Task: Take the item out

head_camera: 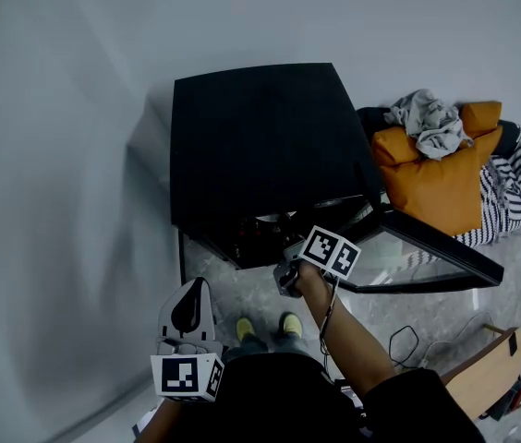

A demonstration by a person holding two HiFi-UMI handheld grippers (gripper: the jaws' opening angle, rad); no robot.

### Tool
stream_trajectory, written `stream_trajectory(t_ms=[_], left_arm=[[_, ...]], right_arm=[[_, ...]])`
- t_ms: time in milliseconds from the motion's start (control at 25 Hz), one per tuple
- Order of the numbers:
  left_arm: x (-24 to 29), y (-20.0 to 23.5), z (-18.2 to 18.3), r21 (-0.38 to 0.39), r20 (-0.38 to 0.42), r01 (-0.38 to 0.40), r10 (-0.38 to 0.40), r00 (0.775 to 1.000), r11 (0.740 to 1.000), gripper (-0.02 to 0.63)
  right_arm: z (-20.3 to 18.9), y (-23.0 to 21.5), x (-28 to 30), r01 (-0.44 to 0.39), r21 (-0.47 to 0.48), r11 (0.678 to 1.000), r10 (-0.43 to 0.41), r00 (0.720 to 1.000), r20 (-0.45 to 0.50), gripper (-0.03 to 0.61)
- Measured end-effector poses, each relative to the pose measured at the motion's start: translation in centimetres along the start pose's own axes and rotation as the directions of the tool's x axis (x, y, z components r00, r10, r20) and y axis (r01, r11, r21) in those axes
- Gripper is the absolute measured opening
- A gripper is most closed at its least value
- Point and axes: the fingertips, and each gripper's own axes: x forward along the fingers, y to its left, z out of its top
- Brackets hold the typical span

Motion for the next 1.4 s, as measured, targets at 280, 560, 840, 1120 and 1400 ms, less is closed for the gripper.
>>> stream_trajectory(t_ms=[280,560,840,1120,1400], left_arm=[[0.0,0.3,-0.2,0.005,0.001,0.009,-0.009,1.0,1.0,0.009],[0.0,-0.2,0.2,0.018,0.002,0.022,-0.022,1.0,1.0,0.009],[-0.7,0.3,0.2,0.03,0.004,-0.006,0.006,1.0,1.0,0.009],[-0.9,0.6,0.3,0.022,0.011,-0.012,0.012,1.0,1.0,0.009],[-0.7,0.4,0.4,0.016,0.027,0.0,0.0,1.0,1.0,0.009]], right_arm=[[-1.0,-0.1,-1.1,-0.009,0.068,0.998,0.008,1.0,0.011,0.074],[-0.4,-0.2,-0.4,-0.042,0.054,0.998,0.041,0.999,0.016,0.075],[-0.1,-0.6,0.9,-0.072,0.181,0.981,0.068,0.997,0.033,0.081],[-0.3,-0.7,1.0,-0.058,0.273,0.96,0.056,0.998,0.015,0.075],[-0.5,-1.0,0.3,-0.054,0.354,0.934,0.044,0.998,0.035,0.031]])
